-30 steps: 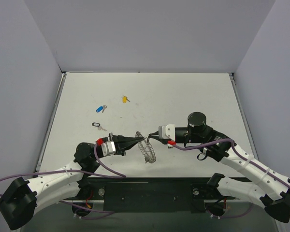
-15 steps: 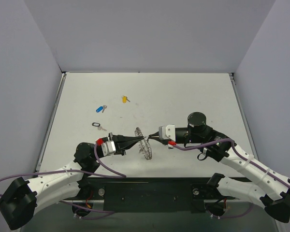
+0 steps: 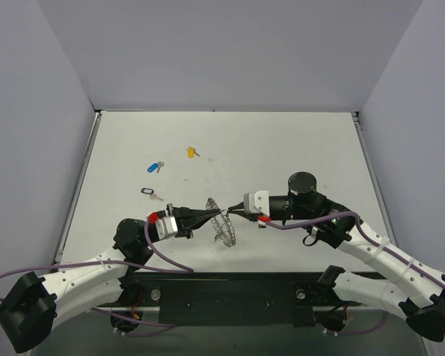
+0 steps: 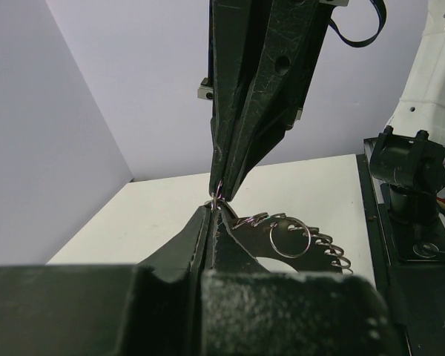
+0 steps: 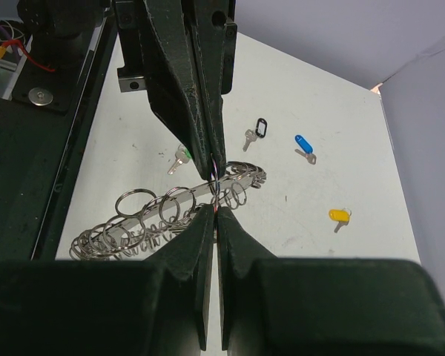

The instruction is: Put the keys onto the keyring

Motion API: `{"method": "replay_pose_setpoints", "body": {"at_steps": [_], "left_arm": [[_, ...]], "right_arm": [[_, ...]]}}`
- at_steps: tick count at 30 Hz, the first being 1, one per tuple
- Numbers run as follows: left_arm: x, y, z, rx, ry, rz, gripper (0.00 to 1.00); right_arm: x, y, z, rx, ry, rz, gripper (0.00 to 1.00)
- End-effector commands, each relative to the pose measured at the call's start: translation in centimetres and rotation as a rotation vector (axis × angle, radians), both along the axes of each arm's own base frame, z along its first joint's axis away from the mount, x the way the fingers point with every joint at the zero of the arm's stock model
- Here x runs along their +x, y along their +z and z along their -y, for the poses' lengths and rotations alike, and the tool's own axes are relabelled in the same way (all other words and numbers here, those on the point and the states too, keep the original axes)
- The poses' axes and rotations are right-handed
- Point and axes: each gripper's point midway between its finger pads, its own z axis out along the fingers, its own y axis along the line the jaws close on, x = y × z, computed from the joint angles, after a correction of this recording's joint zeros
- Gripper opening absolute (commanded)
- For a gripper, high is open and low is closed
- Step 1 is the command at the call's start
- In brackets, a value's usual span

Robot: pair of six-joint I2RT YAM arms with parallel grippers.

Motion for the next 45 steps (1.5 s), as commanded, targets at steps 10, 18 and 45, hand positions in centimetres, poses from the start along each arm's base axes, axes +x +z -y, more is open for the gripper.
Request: {"method": "replay_pose_setpoints", "body": {"at_steps": [10, 18, 45], "left_arm": [[-0.64, 1.87, -0.19, -0.045, -0.015, 0.057, 0.00], [-0.76, 1.81, -0.09, -0.041, -0.024, 0.057, 0.00], [-0.94, 1.87, 0.00, -0.039, -0.037, 0.058, 0.00]], "right_arm": [[-0.19, 2.03, -0.40, 0.065, 0.023, 0.030, 0.00], [-0.06, 2.08, -0.38, 0.068, 0.017, 0.029, 0.00], [-0.72, 2.41, -1.28, 0.091, 0.045, -0.014, 0.00]]}}
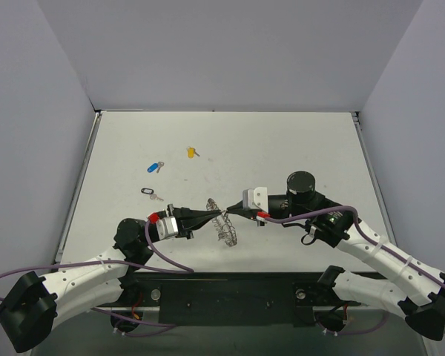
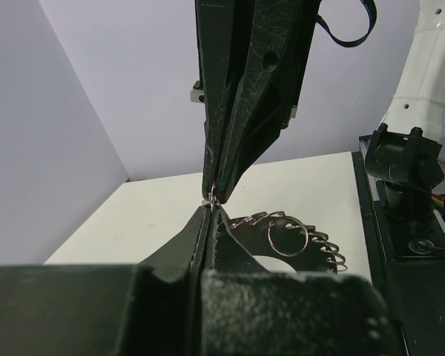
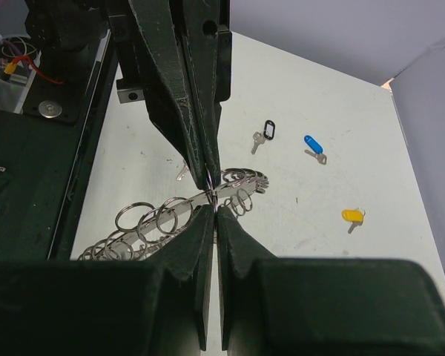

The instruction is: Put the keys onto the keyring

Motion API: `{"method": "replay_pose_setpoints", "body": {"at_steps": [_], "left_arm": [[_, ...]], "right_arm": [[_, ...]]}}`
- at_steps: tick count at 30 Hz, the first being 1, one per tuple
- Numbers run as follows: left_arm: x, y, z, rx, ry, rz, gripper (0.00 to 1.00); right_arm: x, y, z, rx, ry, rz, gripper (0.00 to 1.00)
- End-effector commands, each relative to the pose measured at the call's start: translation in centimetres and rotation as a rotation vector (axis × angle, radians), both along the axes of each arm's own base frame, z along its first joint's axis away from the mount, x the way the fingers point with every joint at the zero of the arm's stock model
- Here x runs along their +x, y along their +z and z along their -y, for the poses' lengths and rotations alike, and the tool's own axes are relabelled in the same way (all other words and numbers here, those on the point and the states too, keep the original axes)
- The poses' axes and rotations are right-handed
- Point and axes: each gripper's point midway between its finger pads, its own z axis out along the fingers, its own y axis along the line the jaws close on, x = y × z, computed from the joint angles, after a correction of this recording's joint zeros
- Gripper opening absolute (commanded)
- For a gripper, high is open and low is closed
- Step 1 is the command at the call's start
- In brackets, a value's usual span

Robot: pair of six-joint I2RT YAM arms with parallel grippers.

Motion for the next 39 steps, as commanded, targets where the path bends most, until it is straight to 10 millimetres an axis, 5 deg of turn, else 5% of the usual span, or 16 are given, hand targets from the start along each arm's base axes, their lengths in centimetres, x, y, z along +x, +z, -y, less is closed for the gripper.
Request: {"method": "replay_pose_setpoints", "body": {"at_steps": [1, 39], "left_arm": [[-0.75, 2.09, -0.11, -0.047, -0.024, 0.056, 0.00], [-1.10, 1.59, 0.38, -0.018, -0.054, 0.053, 0.00]], "right_arm": [[-0.47, 2.33, -0.90, 0.076, 0.044, 0.037, 0.00], [-0.84, 1.96, -0.80, 0.067, 0.053, 0.033, 0.00]]}}
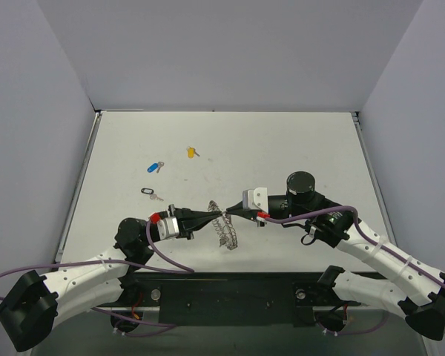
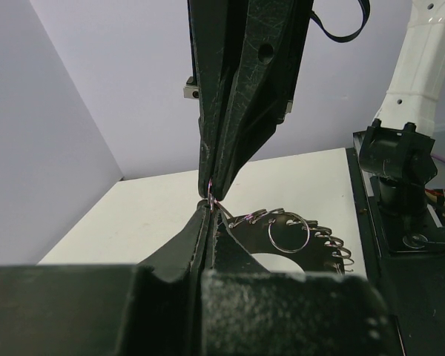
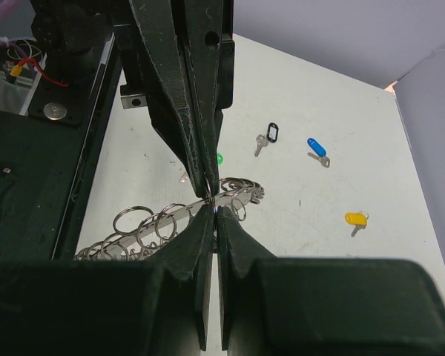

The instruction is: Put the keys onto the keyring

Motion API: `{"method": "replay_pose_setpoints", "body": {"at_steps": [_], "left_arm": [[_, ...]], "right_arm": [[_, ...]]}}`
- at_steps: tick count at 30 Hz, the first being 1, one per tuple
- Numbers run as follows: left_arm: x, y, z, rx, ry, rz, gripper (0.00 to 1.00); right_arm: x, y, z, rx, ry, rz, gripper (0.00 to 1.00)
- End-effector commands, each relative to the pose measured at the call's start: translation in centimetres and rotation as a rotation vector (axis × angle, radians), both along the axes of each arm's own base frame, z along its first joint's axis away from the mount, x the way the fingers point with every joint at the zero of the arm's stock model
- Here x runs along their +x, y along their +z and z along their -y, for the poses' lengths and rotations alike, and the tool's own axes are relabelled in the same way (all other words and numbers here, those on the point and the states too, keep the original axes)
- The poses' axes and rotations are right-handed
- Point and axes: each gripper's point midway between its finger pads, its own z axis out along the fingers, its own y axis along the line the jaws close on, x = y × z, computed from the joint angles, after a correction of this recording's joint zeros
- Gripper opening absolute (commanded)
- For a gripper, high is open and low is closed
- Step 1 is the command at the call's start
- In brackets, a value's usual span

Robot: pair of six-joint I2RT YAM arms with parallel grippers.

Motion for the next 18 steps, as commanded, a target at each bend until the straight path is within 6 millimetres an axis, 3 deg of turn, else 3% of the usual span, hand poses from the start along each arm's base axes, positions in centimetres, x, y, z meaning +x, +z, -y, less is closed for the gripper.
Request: {"method": "replay_pose_setpoints", "body": {"at_steps": [1, 18], "left_arm": [[-0.85, 1.86, 0.21, -0.029, -0.037, 0.053, 0.00], [-1.06, 1.39, 0.48, 0.002, -0.055, 0.066, 0.00]], "right_arm": [[-0.58, 1.97, -0.61, 0.064, 0.041, 0.040, 0.00], [-0.80, 1.56, -0.48, 0.061, 0.043, 0.010, 0.00]]}}
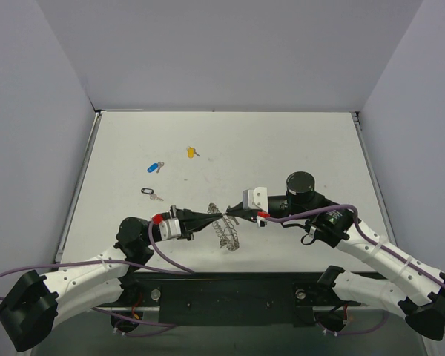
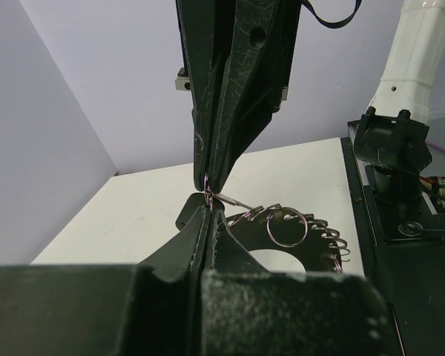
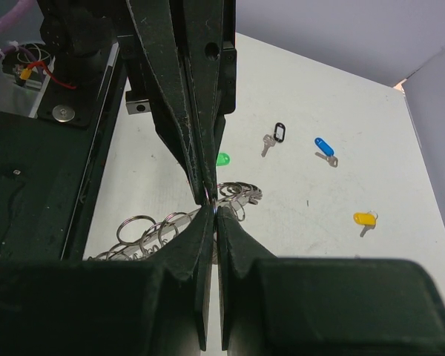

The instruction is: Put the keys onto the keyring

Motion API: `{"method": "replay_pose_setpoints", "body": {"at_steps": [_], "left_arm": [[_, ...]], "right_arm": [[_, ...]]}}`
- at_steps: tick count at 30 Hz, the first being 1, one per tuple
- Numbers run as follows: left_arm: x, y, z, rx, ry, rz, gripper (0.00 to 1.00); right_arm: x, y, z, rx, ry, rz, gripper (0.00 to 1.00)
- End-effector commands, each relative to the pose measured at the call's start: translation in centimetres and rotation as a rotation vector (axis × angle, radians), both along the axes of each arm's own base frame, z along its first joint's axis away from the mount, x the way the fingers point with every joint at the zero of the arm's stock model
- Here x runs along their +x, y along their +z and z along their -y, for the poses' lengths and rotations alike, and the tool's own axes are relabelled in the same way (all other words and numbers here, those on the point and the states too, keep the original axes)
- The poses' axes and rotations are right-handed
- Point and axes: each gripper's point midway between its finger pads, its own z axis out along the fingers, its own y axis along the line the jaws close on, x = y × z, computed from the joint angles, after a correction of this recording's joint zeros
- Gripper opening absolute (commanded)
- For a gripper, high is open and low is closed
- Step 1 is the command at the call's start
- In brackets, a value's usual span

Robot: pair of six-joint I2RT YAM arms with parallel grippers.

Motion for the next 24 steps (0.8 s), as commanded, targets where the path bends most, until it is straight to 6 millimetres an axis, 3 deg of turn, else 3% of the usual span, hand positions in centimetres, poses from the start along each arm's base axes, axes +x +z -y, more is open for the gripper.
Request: {"method": "replay_pose_setpoints", "body": {"at_steps": [1, 24], "left_arm": [[-0.9, 2.0, 0.3, -0.027, -0.046, 0.060, 0.00], [-0.9, 2.5, 0.0, -0.044, -0.031, 0.075, 0.00]], "right_arm": [[-0.6, 1.8, -0.4, 0.064, 0.036, 0.030, 0.00], [0.0, 0.7, 0.4, 0.027, 0.003, -0.073, 0.00]]}}
